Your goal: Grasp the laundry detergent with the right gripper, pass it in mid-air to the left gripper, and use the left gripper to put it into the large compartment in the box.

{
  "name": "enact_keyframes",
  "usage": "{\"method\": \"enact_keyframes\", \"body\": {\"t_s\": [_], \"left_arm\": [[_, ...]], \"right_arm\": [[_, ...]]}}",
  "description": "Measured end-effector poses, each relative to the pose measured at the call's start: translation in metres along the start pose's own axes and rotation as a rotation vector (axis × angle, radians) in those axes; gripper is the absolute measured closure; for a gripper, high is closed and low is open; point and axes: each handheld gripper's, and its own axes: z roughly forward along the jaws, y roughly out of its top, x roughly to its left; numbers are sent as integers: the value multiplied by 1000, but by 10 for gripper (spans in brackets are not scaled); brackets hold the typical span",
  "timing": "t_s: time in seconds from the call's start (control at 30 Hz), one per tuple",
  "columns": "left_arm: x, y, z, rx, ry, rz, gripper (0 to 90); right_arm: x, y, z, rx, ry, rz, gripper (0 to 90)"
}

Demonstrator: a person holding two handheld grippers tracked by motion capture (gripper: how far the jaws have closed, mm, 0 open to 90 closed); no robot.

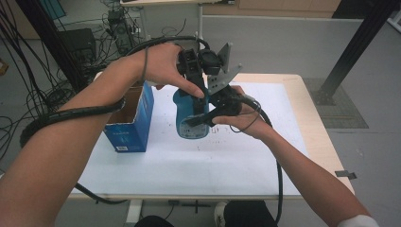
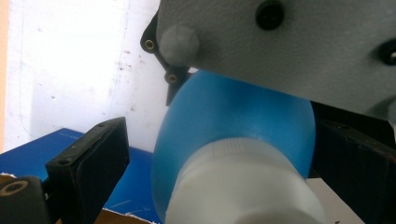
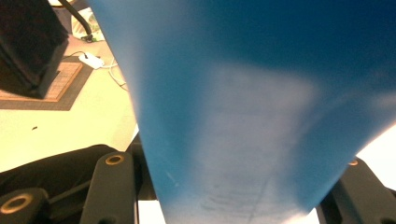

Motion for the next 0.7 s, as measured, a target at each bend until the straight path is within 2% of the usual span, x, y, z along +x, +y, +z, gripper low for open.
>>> {"method": "enact_keyframes", "body": {"t_s": [0.7], "left_arm": [[-1, 0, -1, 11, 5, 6, 64]], "right_arm": [[1, 1, -1, -2, 2, 1, 438]]}}
